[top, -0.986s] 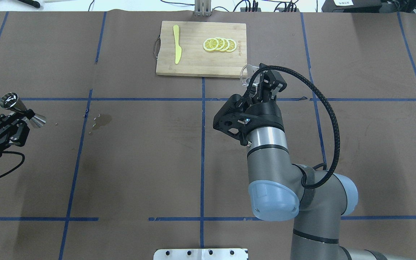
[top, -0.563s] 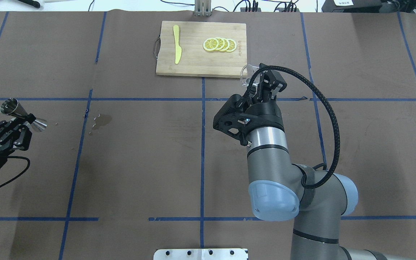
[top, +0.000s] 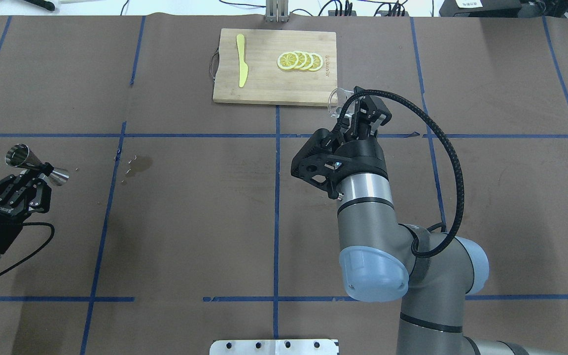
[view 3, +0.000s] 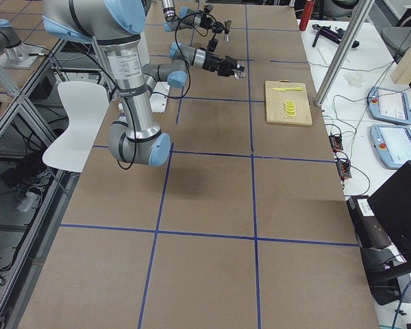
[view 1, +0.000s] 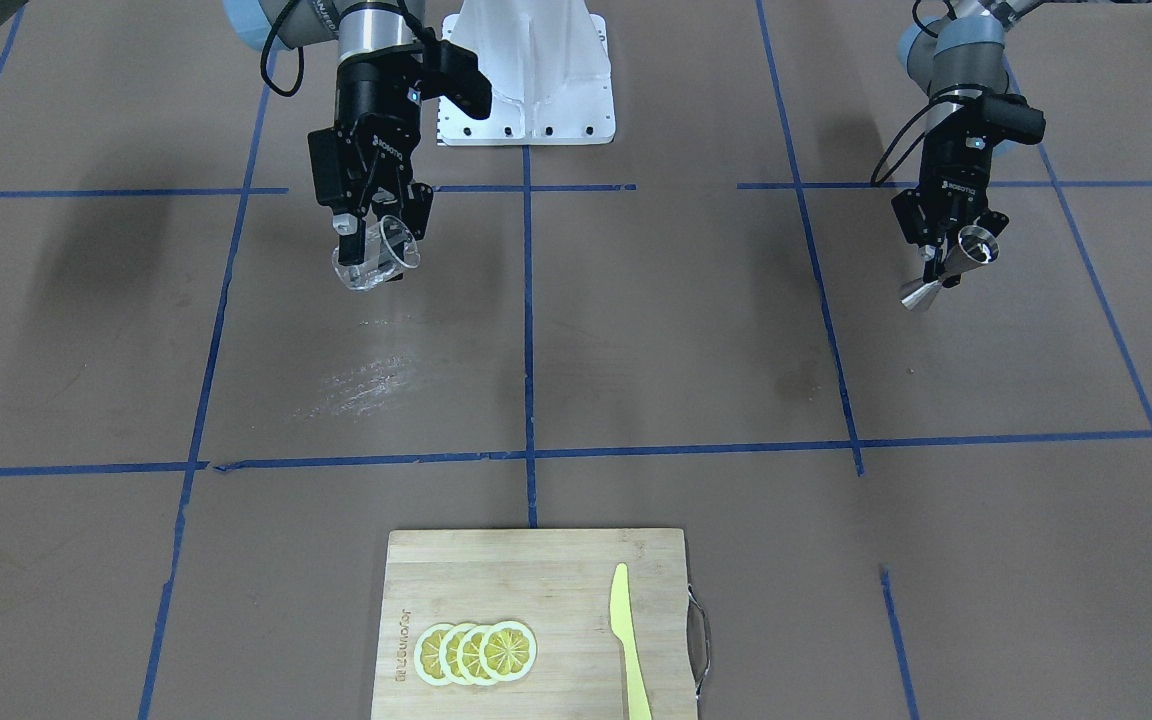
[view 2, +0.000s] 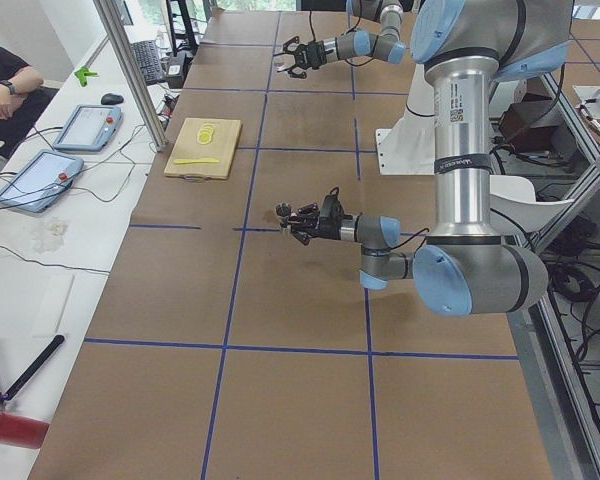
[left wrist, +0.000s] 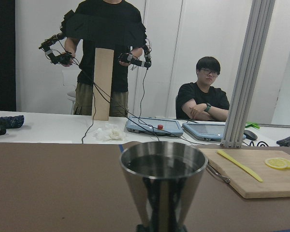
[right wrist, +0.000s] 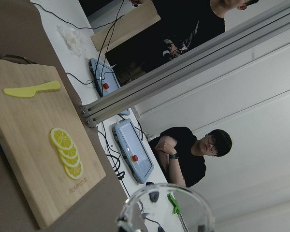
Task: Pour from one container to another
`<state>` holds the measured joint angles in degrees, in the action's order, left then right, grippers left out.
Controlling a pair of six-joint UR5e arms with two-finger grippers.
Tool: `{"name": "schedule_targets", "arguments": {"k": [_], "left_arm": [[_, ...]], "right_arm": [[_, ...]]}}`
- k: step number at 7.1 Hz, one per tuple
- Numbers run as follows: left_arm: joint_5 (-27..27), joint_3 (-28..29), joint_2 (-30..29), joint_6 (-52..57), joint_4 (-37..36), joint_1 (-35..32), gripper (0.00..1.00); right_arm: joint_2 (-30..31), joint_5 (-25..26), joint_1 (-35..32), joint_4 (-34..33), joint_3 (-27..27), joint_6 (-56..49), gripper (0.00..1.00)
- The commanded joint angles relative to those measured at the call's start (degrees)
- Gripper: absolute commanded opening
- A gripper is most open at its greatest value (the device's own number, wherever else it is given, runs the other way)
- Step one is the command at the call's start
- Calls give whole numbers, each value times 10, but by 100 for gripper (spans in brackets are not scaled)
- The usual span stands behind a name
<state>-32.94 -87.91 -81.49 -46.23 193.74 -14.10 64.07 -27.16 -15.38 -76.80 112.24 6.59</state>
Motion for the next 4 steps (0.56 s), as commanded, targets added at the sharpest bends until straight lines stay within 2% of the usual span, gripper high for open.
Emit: {"name": "schedule_targets", "arguments": {"k": [1, 4], "left_arm": [[3, 25, -21, 1, -9, 6, 0], [2, 22, -37, 31, -27, 10, 0]], "right_arm": [[0, 0, 0, 0, 0, 0, 0], [0, 0, 0, 0, 0, 0, 0]]}}
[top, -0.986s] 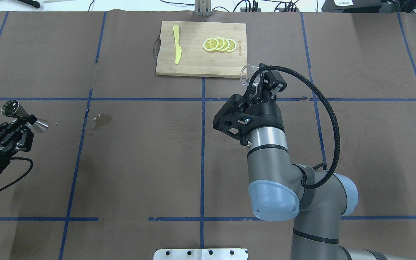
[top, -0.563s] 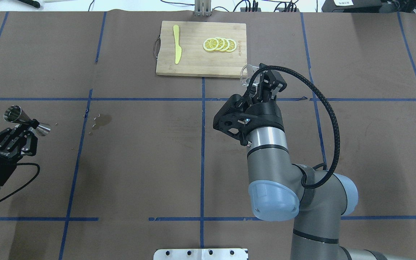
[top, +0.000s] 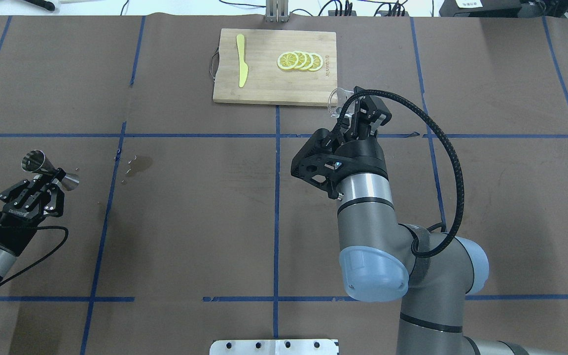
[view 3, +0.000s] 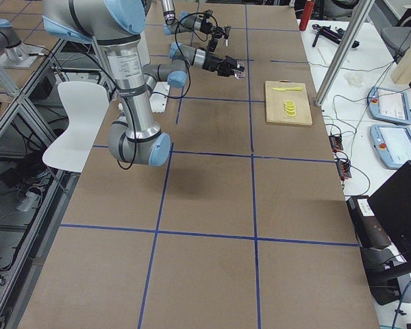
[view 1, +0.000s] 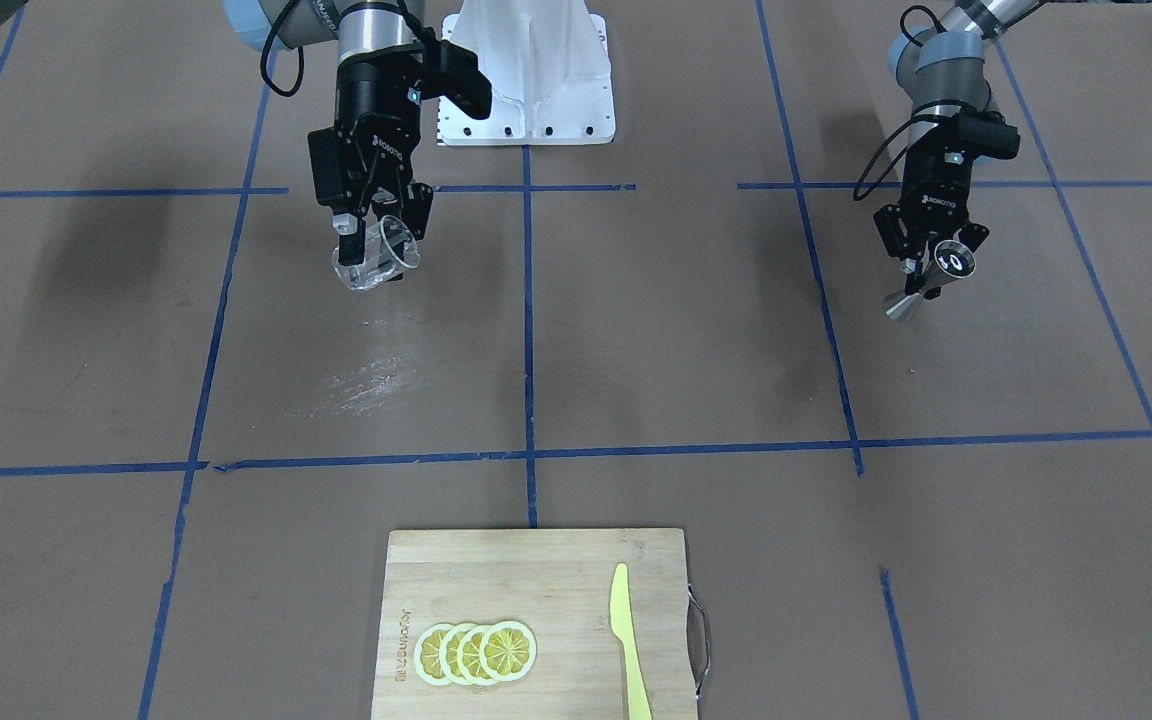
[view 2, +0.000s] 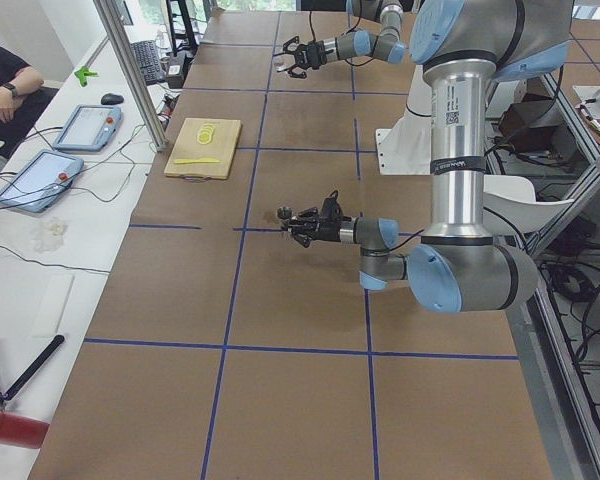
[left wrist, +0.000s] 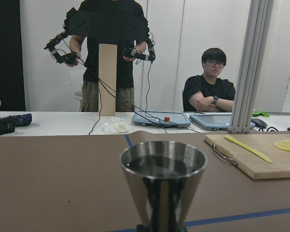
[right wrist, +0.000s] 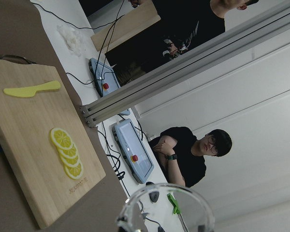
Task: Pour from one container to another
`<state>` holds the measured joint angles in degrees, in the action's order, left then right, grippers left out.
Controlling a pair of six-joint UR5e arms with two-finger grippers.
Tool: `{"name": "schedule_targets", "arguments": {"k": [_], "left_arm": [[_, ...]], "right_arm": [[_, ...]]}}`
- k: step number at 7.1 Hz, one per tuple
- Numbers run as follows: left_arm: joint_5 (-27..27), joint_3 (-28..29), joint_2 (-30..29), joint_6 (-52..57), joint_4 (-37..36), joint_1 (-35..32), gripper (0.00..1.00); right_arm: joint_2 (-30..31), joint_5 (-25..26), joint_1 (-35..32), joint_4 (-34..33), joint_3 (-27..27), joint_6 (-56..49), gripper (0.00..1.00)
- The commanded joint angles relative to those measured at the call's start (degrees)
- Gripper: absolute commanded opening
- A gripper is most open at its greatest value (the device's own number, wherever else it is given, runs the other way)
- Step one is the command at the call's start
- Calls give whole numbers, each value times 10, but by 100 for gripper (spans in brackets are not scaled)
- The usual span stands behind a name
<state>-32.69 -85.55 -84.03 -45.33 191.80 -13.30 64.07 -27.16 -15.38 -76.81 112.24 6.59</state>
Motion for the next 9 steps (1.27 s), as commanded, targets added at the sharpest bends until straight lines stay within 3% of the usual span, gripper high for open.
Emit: {"name": "schedule_targets", "arguments": {"k": [1, 9], "left_arm": [[-1, -1, -21, 42, -7, 4, 0], [-43, 6, -21, 39, 2, 13, 0]], "right_arm": [[0, 0, 0, 0, 0, 0, 0], [0, 0, 0, 0, 0, 0, 0]]}}
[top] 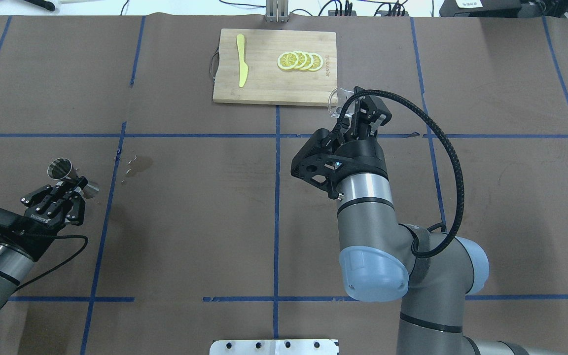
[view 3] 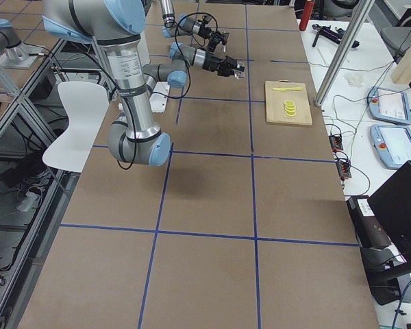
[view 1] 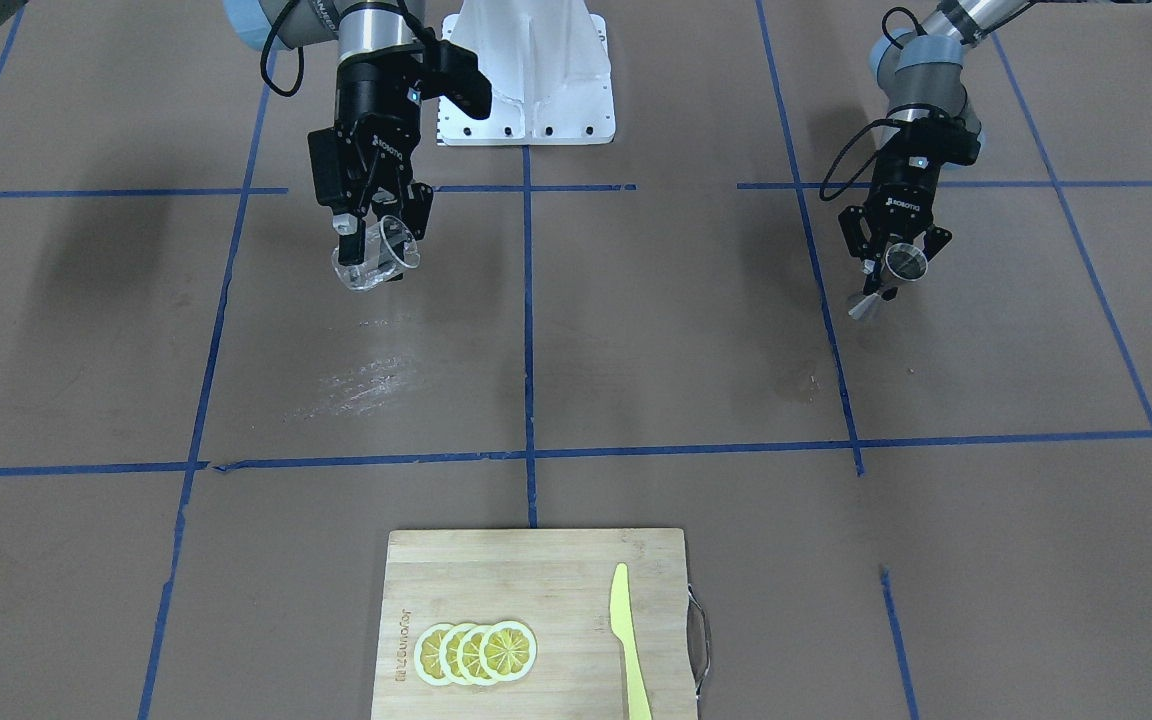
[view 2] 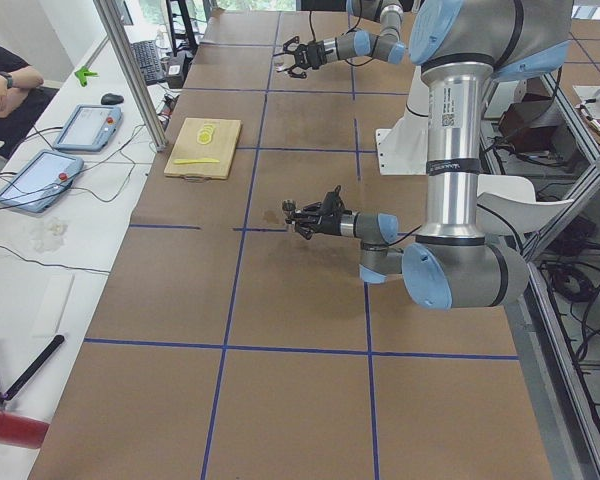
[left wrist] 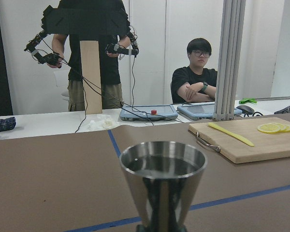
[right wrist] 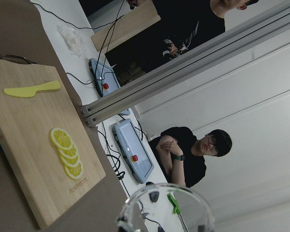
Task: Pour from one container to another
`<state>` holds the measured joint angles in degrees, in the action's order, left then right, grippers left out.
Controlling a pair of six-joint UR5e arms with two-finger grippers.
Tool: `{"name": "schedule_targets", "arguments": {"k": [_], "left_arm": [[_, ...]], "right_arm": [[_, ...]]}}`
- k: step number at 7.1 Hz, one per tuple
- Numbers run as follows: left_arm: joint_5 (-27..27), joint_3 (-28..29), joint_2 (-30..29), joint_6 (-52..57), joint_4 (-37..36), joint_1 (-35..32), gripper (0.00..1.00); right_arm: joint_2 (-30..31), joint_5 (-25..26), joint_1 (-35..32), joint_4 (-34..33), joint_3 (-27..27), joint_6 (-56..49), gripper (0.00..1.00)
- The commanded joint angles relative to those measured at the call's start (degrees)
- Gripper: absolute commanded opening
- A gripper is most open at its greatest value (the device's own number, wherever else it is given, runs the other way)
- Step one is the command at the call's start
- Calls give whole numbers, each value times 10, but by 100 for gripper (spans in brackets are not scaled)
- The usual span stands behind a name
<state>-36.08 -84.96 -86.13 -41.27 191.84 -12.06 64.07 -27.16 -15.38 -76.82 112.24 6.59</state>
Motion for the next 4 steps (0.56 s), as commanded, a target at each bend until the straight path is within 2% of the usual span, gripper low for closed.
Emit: {"name": "schedule_targets", "arguments": {"k": [1, 4], "left_arm": [[-9, 1, 0, -7, 2, 0, 0], [-10, 7, -1, -17, 3, 2, 0]], "right_arm": [[0, 0, 0, 0, 0, 0, 0], [1, 0, 0, 0, 0, 0, 0]]}}
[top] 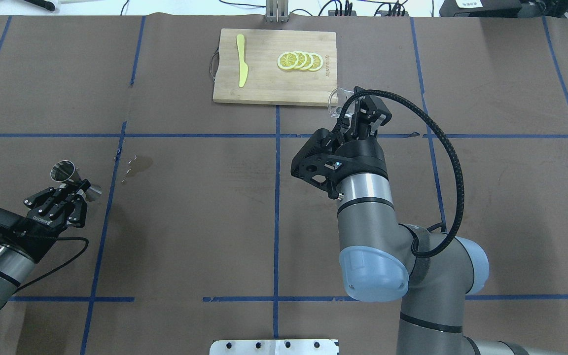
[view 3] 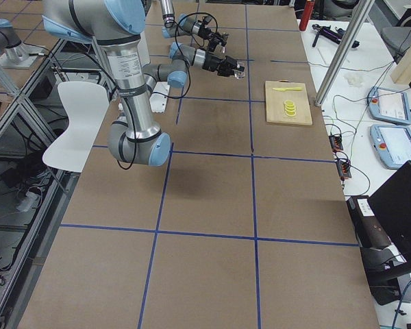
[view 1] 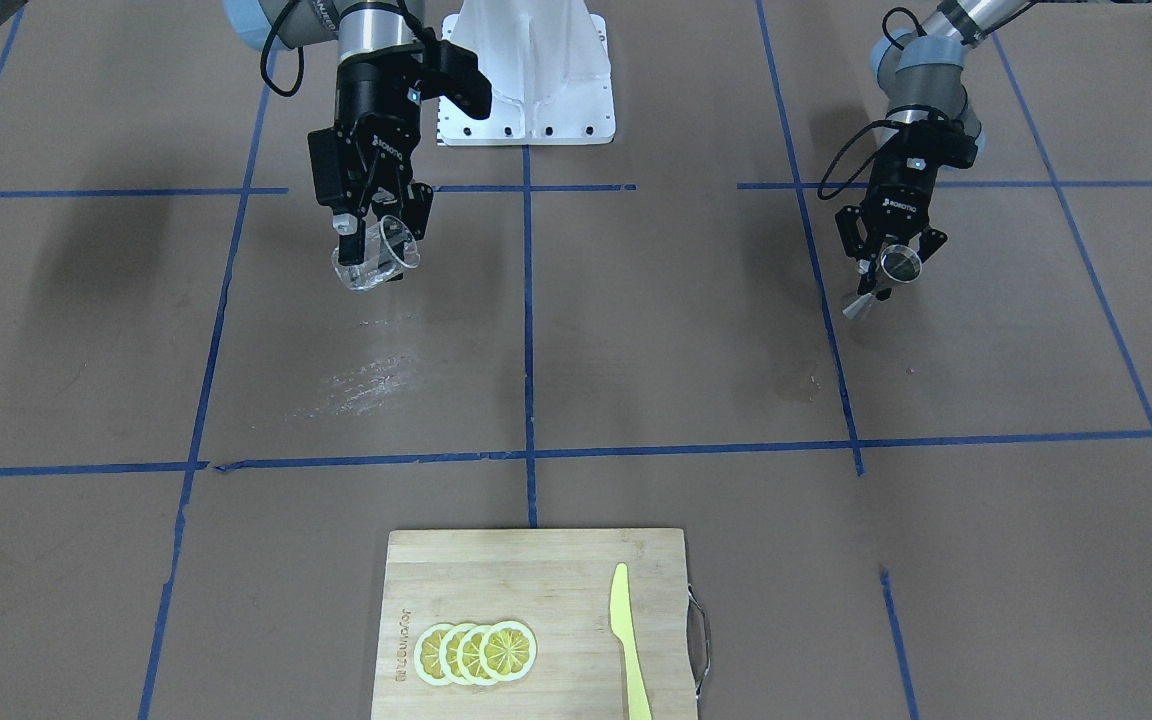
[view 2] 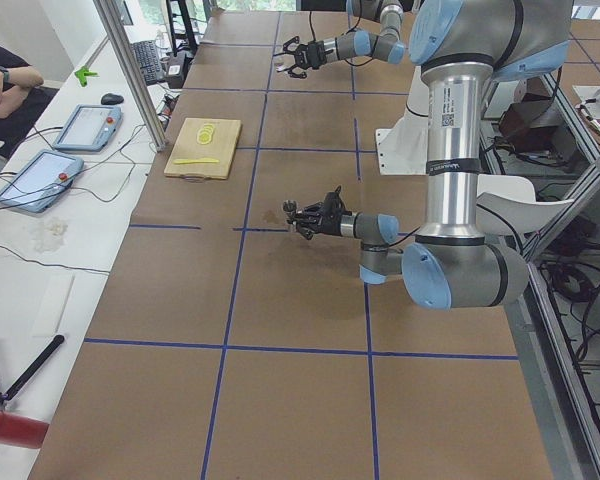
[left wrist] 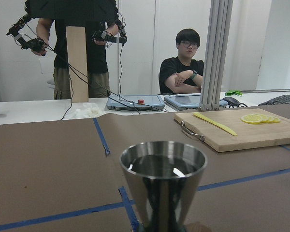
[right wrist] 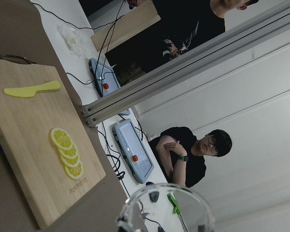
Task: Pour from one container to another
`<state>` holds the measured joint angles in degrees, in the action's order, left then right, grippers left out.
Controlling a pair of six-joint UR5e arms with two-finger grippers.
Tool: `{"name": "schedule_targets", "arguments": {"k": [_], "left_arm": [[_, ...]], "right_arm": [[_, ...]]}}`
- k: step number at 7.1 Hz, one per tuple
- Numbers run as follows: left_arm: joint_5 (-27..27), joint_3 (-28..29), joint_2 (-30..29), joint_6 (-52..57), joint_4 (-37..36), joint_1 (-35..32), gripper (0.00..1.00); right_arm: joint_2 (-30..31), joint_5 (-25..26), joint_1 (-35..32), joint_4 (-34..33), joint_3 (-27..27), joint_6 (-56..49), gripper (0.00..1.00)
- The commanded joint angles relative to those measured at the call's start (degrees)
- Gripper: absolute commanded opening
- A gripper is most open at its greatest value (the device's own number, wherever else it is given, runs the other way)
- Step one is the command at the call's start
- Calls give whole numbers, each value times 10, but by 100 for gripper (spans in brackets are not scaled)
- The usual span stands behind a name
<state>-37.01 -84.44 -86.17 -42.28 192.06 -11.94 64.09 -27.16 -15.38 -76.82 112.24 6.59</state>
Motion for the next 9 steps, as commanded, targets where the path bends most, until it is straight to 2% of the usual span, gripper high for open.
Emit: {"name": "schedule_targets", "arguments": {"k": [1, 9], "left_arm": [[-5, 5, -1, -29, -1, 3, 0], [-5, 29, -1, -25, 0, 10, 0]], "right_arm": [[1, 0, 0, 0, 0, 0, 0], [0, 0, -1, 1, 0, 0, 0]]}}
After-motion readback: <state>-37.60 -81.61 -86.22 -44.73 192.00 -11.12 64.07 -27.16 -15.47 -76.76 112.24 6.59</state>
